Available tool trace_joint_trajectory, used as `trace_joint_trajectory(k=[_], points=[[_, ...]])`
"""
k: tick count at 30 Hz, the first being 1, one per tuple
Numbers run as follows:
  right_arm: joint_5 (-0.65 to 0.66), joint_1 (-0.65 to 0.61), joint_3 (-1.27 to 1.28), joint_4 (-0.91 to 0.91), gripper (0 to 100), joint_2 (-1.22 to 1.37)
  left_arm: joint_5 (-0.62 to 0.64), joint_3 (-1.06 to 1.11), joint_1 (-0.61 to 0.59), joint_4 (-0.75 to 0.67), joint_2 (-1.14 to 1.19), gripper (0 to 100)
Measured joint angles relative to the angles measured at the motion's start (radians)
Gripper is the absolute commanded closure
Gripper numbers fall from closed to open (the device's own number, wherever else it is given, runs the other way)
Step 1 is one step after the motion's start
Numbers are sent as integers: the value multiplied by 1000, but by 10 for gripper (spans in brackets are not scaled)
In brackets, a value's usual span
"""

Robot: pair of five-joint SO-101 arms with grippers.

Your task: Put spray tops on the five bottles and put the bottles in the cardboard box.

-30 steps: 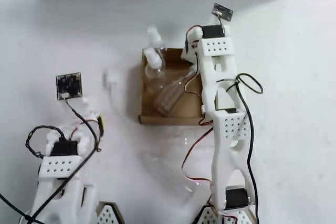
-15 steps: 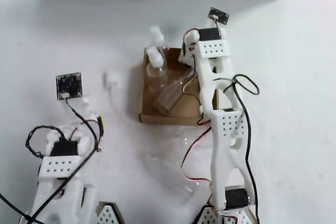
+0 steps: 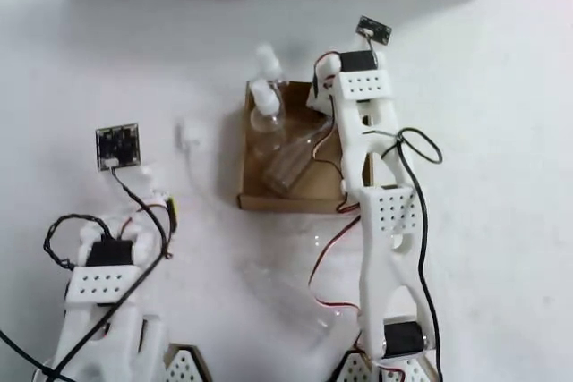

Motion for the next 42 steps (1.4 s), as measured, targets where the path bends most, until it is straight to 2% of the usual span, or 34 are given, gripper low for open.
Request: trace_joint_trajectory(k=[8,11,30,42], points=[[-2,2,0,2,943,0,0,0,0,0,0,979],[-2,2,0,2,984,0,0,0,0,0,0,979],[44,2,-5,14,982,2,0,0,0,0,0,979],[100,0,-81,92,982,-21,0,0,0,0,0,979]])
